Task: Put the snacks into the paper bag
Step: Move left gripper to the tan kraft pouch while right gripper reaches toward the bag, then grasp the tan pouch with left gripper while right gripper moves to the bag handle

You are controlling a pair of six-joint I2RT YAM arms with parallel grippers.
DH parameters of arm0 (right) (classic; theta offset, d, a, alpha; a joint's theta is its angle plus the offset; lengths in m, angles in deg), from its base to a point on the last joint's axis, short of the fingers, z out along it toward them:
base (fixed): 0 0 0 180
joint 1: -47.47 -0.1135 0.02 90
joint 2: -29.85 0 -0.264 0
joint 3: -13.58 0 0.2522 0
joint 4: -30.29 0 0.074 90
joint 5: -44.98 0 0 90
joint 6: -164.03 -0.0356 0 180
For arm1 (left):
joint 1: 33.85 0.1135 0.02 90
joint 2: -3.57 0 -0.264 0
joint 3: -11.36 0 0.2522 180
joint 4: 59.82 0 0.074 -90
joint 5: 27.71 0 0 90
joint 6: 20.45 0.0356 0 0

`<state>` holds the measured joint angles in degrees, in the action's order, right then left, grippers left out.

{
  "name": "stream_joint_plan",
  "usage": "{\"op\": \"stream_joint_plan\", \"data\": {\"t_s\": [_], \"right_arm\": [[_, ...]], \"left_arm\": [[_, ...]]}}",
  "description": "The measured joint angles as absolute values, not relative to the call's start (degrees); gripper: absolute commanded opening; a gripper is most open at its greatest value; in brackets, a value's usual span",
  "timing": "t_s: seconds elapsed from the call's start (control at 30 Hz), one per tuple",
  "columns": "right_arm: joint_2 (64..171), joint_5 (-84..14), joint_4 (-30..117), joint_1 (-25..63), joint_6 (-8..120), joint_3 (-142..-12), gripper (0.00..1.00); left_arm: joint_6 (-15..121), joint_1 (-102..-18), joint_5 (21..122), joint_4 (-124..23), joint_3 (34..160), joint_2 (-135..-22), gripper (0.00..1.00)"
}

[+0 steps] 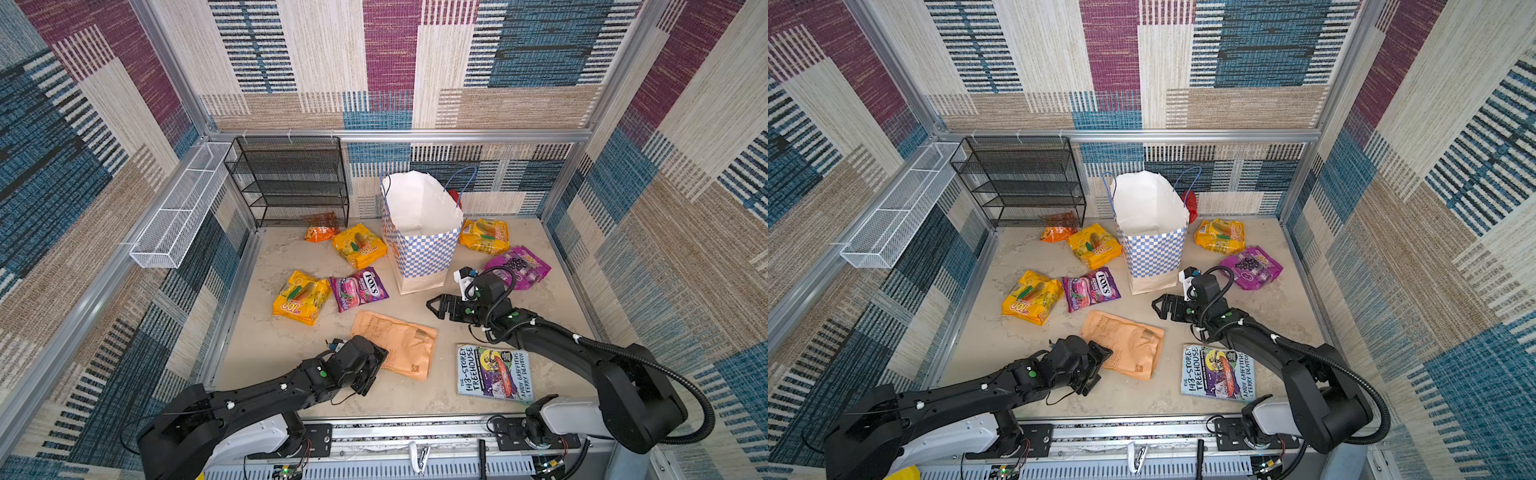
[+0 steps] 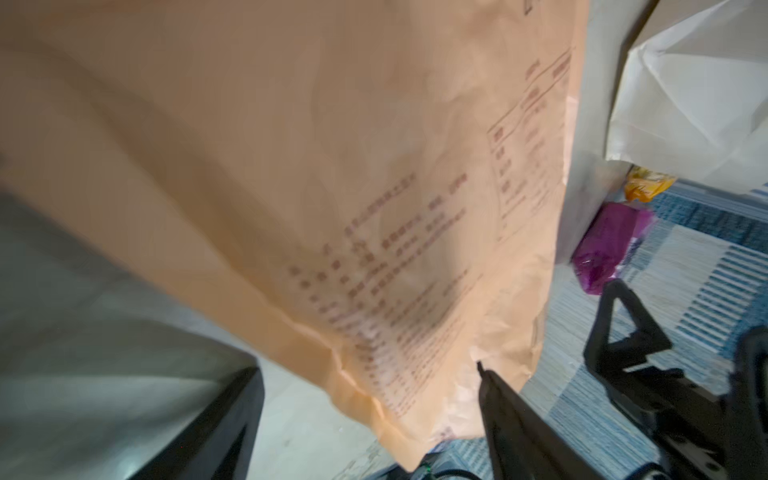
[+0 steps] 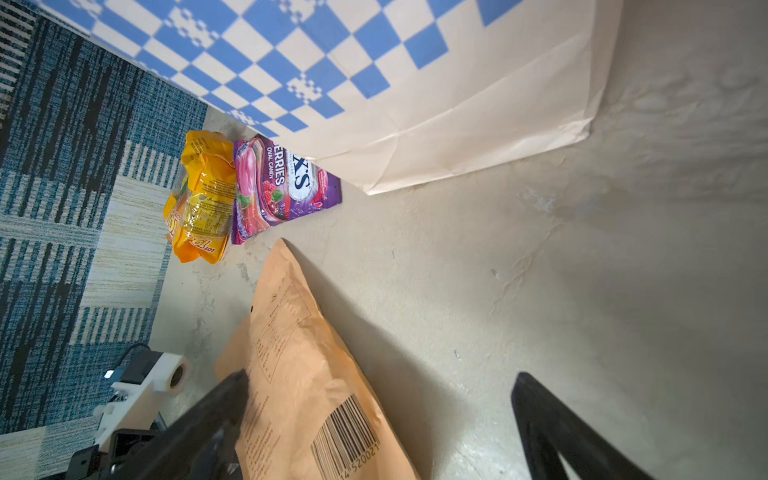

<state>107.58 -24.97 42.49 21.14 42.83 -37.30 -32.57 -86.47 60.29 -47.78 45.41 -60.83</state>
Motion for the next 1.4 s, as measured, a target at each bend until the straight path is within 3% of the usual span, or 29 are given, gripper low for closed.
{"op": "stream_joint_plan", "data": {"t_s": [0.23,0.57,0.67,0.87,1.0,1.23,1.4], "right_arm": [[115.0,-22.9,40.0,18.5,43.0,-39.7,1.00],[123.7,-18.6,37.0,14.1,43.9,-41.9,0.87],[124.4,-17.3,36.5,13.4,43.9,-41.6,0.85],[124.4,-15.7,36.1,13.2,43.4,-40.7,0.86],[123.9,-15.7,36.5,13.0,43.4,-41.5,0.87],[122.0,-17.2,38.5,13.0,43.5,-44.4,0.89],[118.2,-19.8,41.4,13.0,44.4,-46.4,0.93]], "left_arm": [[-36.1,-87.9,57.7,-65.2,44.3,-70.2,0.86],[-39.9,-89.5,51.4,-94.3,40.5,-83.9,0.96],[-39.9,-89.5,50.5,-102.5,39.9,-88.7,0.90],[-40.0,-89.6,50.5,-115.6,37.7,-96.6,0.63],[-39.6,-89.6,50.2,-119.2,36.1,-98.0,0.56],[-37.1,-89.5,48.8,-112.4,35.0,-92.3,0.44],[-35.0,-89.2,47.4,-98.6,35.4,-83.5,0.27]]}}
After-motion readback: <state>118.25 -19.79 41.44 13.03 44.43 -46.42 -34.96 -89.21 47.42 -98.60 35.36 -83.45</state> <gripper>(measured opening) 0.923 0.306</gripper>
